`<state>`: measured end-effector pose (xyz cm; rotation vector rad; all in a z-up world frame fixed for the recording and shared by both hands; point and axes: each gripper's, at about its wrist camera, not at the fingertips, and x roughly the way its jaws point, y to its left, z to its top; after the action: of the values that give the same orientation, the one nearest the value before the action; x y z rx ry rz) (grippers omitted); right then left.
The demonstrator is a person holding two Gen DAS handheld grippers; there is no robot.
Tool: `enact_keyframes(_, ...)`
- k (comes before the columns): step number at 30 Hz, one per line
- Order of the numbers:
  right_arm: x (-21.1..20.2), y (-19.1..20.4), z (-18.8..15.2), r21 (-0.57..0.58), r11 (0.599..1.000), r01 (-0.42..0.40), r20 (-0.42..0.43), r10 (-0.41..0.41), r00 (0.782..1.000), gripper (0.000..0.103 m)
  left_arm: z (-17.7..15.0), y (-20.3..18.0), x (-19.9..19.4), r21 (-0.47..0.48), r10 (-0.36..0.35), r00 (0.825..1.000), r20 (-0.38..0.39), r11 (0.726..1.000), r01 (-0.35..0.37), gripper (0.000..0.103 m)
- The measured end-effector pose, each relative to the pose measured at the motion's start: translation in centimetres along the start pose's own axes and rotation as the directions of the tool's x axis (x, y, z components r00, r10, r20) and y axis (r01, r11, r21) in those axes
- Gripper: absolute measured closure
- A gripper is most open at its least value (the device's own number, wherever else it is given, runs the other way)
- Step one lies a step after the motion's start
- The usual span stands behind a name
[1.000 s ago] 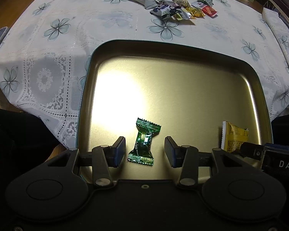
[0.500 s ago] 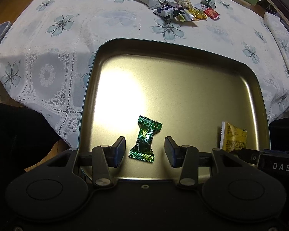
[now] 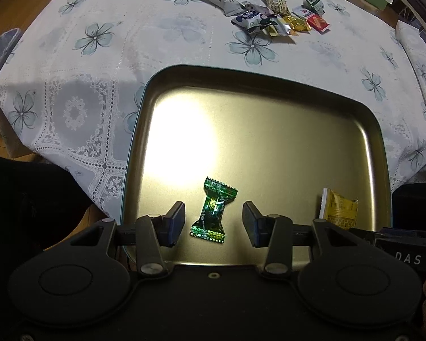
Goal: Organize snacks
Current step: 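Open left tool releasing green candy while right tool releases yellow-green bag onto tray, then move both open tools forward to the snack pile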
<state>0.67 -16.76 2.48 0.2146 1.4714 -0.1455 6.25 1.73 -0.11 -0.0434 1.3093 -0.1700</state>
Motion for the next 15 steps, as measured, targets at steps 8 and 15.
enact_keyframes(8,-1.4,0.2,3.2,-0.008,0.999,-0.053,-0.027,0.053,0.998,0.039,5.7,-0.6,-1.4,-0.133,-0.069,0.994,-0.082,0.989,0.057,0.051)
enact_keyframes(15,-0.6,-0.6,6.1,0.046,0.999,-0.027,-0.099,0.031,0.995,0.039,8.7,-2.7,-4.6,-0.180,0.045,0.999,0.002,0.983,-0.044,0.051)
